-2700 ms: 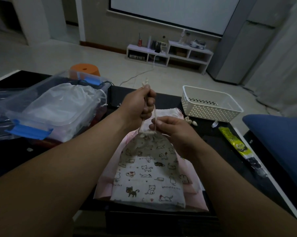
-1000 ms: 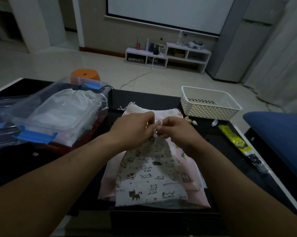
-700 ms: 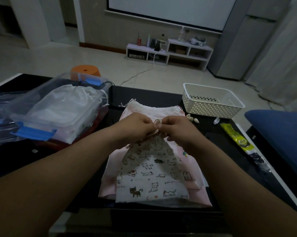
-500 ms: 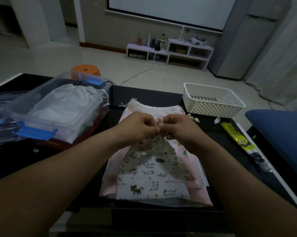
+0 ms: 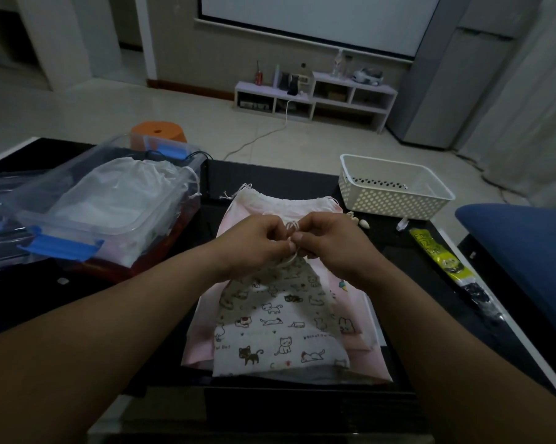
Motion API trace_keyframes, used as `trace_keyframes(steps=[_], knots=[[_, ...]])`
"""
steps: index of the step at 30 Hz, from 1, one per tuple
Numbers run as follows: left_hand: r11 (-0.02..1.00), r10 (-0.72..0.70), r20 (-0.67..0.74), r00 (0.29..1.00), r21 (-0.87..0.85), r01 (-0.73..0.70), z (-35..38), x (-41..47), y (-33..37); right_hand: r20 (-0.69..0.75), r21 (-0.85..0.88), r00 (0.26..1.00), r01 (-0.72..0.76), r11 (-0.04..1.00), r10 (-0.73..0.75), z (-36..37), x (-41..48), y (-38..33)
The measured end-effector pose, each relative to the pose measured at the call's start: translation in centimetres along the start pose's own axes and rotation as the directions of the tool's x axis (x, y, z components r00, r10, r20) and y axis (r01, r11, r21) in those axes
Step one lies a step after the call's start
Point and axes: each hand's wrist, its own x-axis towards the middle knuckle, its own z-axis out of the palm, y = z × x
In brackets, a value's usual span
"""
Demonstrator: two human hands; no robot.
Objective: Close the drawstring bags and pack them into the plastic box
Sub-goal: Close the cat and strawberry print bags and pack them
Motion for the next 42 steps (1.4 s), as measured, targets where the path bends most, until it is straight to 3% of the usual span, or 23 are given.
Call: trace_keyframes(steps=[4, 10, 19, 25, 31, 35, 39, 42], knots=[[1.0, -0.011, -0.04, 0.999, 0.008, 0.012, 0.4, 0.4, -0.3, -0.051, -0.163, 0.997, 0.054, 0.985, -0.063, 0.6, 0.1, 0.0], [0.99, 0.036, -0.107, 0.994, 0.14, -0.021, 1.2, 0.6, -0.3, -0.094, -0.224, 0.989, 0.091, 0.97, -0.114, 1.5, -0.2, -0.4], [0.998, 0.018, -0.134, 0.991, 0.059, -0.01, 0.6, 0.4, -0.5, -0.142, -0.278, 0.967, 0.165, 0.946, -0.211, 2.5, 0.1, -0.2], [0.994, 0.013, -0.053, 0.999, 0.109, -0.007, -0.5, 0.3, -0.5, -0.123, -0.278, 0.98, 0.118, 0.953, -0.157, 2.9, 0.1, -0.5], [0.981, -0.128, 0.099, 0.987, -0.136, 0.141, -1.3, 0.3, -0.3, -0.131, -0.174, 0.989, 0.051, 0.983, -0.074, 2.9, -0.2, -0.9], [0.957, -0.136, 0.239, 0.961, -0.22, 0.19, -1.9, 0.1, -0.1, -0.131, -0.173, 0.989, 0.044, 0.984, -0.068, 2.6, -0.3, -0.6], [0.976, -0.111, 0.225, 0.968, -0.159, 0.149, -2.2, 0.3, -0.4, -0.119, -0.187, 0.988, 0.073, 0.98, -0.096, 2.4, -0.1, -0.6], [0.999, -0.026, 0.173, 0.985, -0.026, 0.031, -2.1, 0.4, -0.6, -0.093, -0.175, 0.991, 0.077, 0.982, -0.094, 2.0, -0.1, -0.7]])
